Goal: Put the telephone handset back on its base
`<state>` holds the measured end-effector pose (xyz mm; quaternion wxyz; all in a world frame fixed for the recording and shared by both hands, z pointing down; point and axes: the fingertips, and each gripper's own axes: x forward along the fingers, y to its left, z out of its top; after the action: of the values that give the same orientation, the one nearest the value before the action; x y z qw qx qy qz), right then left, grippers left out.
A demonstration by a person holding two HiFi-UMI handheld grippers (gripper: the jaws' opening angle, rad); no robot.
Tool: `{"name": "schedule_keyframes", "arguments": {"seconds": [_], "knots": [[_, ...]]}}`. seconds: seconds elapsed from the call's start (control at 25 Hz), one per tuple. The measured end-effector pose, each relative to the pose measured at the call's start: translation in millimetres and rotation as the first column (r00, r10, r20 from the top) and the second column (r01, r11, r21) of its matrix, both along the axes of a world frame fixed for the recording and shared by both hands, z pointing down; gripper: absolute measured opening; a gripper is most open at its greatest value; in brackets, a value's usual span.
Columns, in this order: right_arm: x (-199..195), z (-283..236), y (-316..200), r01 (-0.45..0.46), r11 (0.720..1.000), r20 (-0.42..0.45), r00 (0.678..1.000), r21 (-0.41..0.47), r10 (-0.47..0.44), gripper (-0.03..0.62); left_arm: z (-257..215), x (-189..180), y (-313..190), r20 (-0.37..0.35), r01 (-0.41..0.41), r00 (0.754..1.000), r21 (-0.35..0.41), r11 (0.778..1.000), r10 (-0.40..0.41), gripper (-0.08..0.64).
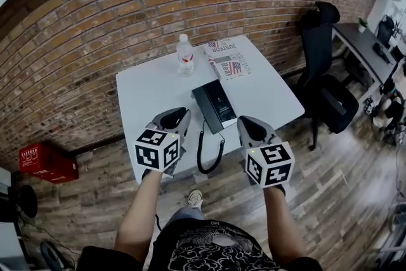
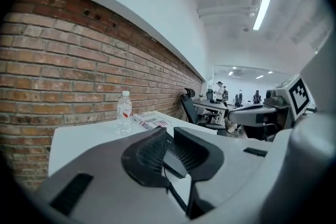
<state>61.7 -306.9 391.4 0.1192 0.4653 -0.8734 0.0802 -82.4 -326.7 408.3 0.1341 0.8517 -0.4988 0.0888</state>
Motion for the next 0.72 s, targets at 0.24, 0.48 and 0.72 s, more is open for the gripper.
{"name": "schedule_keyframes", "arguments": {"seconds": [0.24, 0.48, 0.72], "knots": [[6, 0, 7, -0.005, 1.0, 0.009, 1.0, -0.001, 0.005, 0.002, -11, 3, 15, 0.024, 0.016, 1.0, 0.049, 0.999, -0.017, 0.023], [10, -1, 9, -0.012, 1.0, 0.014, 1.0, 0.005, 0.012, 0.002, -12, 3, 20, 0.037, 0.025, 0.999, 0.063, 0.998, -0.028, 0.023], [10, 0, 7, -0.014, 1.0, 0.015, 1.0, 0.007, 0.014, 0.002, -11, 1, 20, 0.04, 0.031, 0.999, 0.064, 0.998, -0.033, 0.023]]}}
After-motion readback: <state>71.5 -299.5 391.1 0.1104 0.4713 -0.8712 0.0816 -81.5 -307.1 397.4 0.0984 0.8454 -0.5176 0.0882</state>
